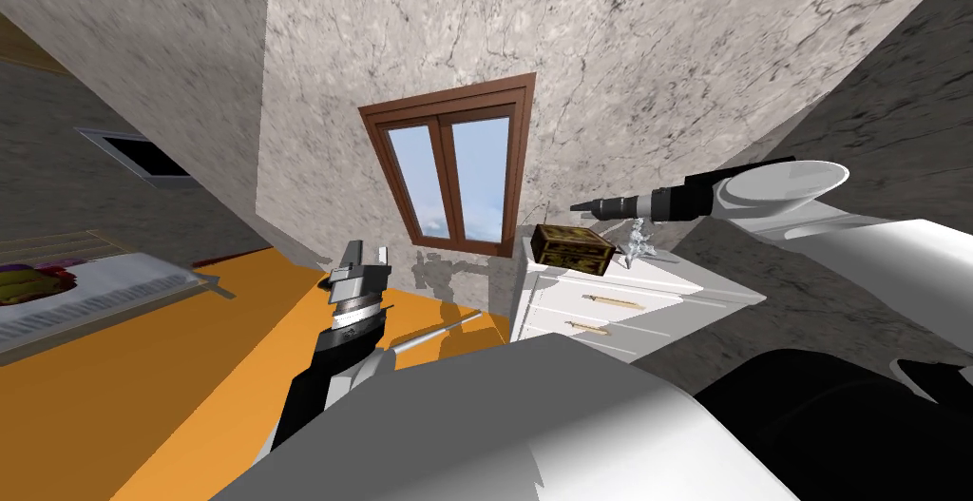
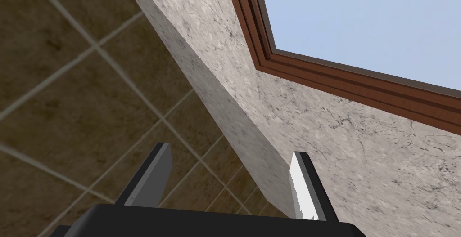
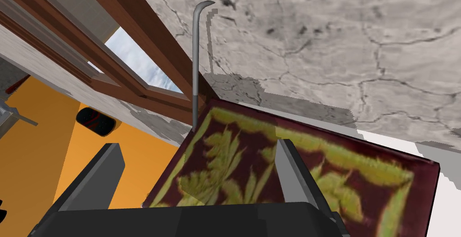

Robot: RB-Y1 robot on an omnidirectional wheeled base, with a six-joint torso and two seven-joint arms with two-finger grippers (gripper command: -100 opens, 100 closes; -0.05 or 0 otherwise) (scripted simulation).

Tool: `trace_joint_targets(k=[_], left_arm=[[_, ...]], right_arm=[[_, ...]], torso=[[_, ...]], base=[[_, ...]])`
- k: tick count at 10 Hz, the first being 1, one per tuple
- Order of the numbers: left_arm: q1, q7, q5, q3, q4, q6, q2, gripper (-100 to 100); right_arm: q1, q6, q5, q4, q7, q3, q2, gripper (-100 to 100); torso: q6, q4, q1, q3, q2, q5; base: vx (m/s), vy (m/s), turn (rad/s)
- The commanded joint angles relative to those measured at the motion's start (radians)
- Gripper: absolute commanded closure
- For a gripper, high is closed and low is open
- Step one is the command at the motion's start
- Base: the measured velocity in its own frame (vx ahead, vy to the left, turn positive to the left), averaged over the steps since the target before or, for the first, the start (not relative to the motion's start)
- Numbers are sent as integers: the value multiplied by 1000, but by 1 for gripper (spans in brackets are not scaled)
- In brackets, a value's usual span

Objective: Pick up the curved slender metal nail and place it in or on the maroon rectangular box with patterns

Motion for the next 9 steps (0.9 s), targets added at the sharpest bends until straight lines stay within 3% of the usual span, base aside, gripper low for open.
trace_joint_targets(k=[1, 3, 4, 9], left_arm=[[0, 0, 0, 0, 0, 0, 0, 0], [0, 0, 0, 0, 0, 0, 0, 0], [0, 0, 0, 0, 0, 0, 0, 0], [0, 0, 0, 0, 0, 0, 0, 0]], right_arm=[[-2, 14, -8, 30, -27, -27, -39, -100], [-8, 7, -9, 35, -15, -11, -37, -100], [-8, 9, -10, 36, -17, -13, -38, 0], [-8, 8, -10, 36, -17, -13, -38, 0]], torso=[[0, 0, 0, 0, 0, 0], [0, 0, 0, 0, 0, 0], [0, 0, 0, -1, -2, 0], [0, -1, 0, -2, -4, 0]], base=[[-61, -14, 75], [-32, -8, 26], [0, 0, 0], [0, 0, 0]])
